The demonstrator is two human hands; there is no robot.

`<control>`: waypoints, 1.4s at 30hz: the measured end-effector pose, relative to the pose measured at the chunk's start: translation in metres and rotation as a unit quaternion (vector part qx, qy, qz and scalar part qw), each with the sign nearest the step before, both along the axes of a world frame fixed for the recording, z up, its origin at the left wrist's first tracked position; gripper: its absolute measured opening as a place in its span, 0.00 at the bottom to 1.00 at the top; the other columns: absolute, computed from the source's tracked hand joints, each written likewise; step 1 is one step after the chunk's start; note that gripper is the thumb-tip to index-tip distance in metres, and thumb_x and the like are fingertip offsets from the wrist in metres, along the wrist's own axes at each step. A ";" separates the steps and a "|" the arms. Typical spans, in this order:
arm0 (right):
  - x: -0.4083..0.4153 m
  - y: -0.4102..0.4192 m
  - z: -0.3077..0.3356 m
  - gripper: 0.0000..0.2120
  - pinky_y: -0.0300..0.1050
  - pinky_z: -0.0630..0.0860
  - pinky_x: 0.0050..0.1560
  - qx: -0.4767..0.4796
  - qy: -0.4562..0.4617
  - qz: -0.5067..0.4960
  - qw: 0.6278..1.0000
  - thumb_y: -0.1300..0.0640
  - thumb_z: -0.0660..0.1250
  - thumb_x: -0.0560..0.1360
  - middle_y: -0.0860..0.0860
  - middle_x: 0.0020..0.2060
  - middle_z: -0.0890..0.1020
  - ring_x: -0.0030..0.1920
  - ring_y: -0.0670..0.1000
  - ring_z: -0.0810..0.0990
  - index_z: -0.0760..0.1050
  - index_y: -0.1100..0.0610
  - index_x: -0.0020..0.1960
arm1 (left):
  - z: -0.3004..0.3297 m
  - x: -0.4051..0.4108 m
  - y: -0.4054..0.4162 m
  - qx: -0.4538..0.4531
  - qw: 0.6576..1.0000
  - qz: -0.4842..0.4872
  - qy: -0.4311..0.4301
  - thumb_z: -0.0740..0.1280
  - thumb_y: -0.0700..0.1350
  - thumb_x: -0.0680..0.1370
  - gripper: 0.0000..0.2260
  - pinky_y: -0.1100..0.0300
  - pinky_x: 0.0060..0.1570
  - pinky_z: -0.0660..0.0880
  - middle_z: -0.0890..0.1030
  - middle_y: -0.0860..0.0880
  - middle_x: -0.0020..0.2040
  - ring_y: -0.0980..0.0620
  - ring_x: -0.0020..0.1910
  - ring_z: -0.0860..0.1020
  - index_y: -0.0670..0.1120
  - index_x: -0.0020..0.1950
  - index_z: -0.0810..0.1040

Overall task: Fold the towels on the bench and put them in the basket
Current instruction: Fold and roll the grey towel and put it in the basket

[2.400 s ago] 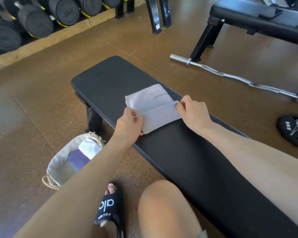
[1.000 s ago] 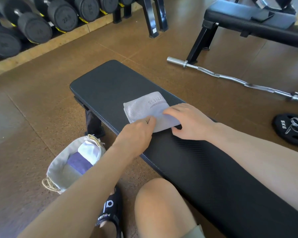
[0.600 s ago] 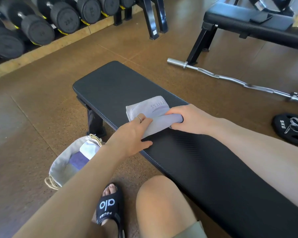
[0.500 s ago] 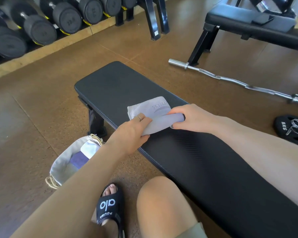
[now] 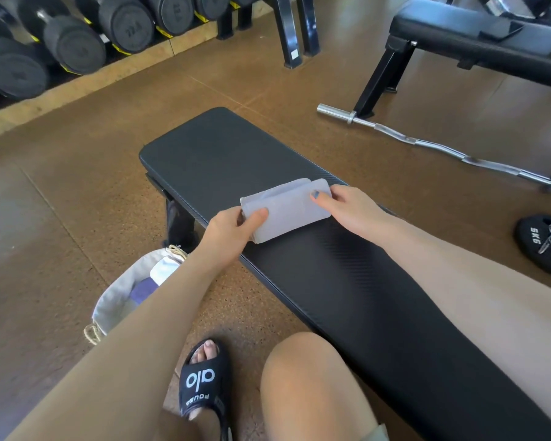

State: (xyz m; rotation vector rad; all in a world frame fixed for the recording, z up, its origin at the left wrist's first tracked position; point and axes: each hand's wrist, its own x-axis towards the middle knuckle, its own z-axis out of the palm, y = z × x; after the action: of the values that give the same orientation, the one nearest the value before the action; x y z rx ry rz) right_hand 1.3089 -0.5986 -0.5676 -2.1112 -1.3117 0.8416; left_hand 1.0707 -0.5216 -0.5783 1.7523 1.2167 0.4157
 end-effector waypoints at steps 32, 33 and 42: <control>-0.001 0.022 -0.020 0.11 0.49 0.71 0.63 0.246 -0.358 0.242 0.868 0.59 0.59 0.76 0.51 0.54 0.80 0.58 0.54 0.77 0.77 0.58 0.54 | -0.013 0.029 -0.003 0.486 0.837 -0.153 0.201 0.59 0.48 0.77 0.17 0.54 0.51 0.78 0.83 0.44 0.55 0.44 0.51 0.82 0.41 0.59 0.79; 0.000 0.022 -0.019 0.12 0.49 0.70 0.63 0.235 -0.351 0.250 0.871 0.56 0.60 0.75 0.50 0.54 0.80 0.58 0.54 0.77 0.76 0.58 0.55 | -0.014 0.028 -0.004 0.475 0.837 -0.160 0.217 0.60 0.52 0.77 0.20 0.53 0.56 0.77 0.82 0.44 0.59 0.44 0.55 0.81 0.40 0.62 0.77; 0.002 0.030 -0.013 0.21 0.51 0.74 0.57 0.200 -0.305 0.272 0.891 0.44 0.69 0.71 0.50 0.52 0.81 0.53 0.53 0.78 0.76 0.55 0.59 | 0.003 0.033 -0.004 0.414 0.840 -0.144 0.320 0.61 0.45 0.78 0.16 0.56 0.43 0.68 0.78 0.49 0.56 0.46 0.55 0.77 0.45 0.65 0.69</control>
State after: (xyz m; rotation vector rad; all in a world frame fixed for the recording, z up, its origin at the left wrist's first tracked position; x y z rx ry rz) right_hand 1.3111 -0.5689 -0.5803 -1.7359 -2.2431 0.0342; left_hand 1.1036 -0.5256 -0.5754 2.9542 1.2647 0.1680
